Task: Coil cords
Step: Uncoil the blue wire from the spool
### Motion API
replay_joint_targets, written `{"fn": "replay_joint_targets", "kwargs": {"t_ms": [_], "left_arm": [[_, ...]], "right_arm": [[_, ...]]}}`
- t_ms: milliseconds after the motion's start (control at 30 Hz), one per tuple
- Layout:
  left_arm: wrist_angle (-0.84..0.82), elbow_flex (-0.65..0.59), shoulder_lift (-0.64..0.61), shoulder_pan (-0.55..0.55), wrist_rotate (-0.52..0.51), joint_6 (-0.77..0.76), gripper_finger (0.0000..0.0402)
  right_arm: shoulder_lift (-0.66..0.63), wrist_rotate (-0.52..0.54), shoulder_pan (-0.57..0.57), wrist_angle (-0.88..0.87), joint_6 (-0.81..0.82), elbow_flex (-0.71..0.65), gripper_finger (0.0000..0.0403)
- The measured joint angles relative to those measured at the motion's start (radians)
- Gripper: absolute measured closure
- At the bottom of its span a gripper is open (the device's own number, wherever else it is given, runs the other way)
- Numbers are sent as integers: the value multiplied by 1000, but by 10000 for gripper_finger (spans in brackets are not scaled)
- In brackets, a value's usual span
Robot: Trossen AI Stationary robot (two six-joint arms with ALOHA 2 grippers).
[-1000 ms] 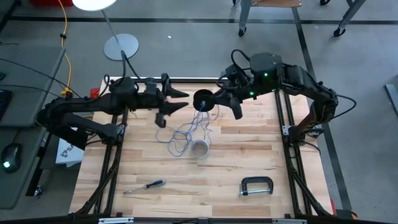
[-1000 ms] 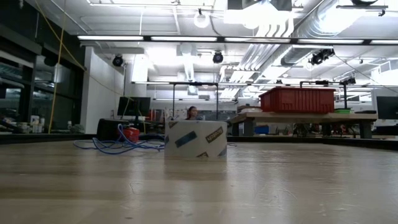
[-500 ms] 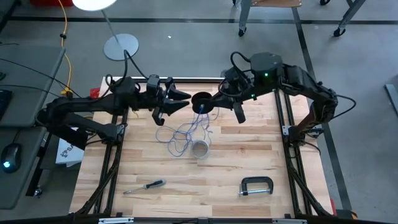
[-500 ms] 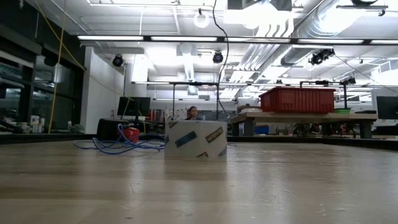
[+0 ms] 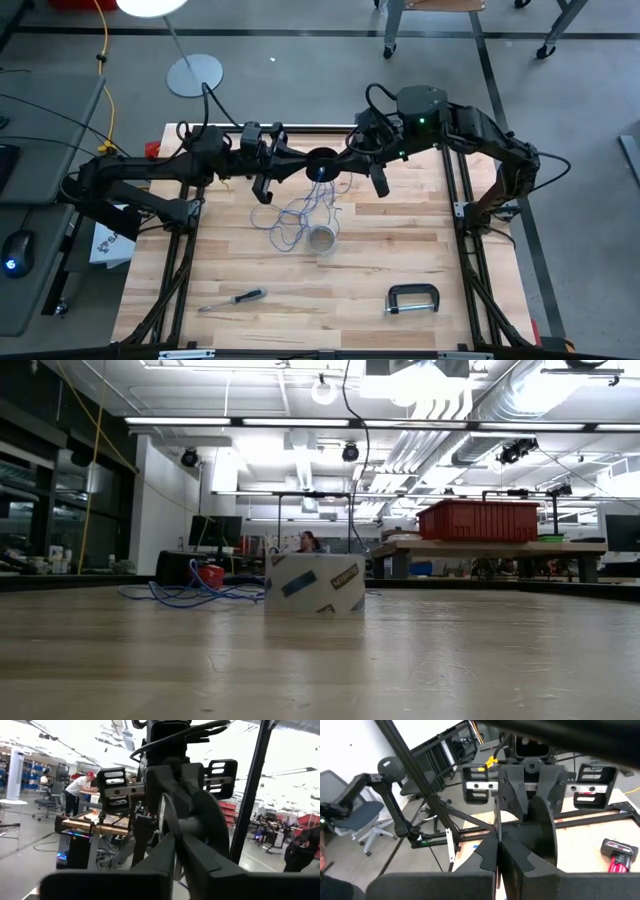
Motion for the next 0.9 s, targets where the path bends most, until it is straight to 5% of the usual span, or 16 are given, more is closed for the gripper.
{"fn": "replay_joint_targets", "kwargs": {"t_ms": [233,500,667,900], "left_arm": [[-64,1,-20,11,7,-25,398],[-179,0,-108,60,70,-24,400],[-174,0,-98,59,139,4,401],[-183,0,-80,63,44,65,401]], "right_arm": [[-7,115,16,4,-85,0,385],[-70,334,12,-101,-113,3,273],[-49,337,13,-92,-114,1,237],[0,276,12,-81,-93,1,235]]}}
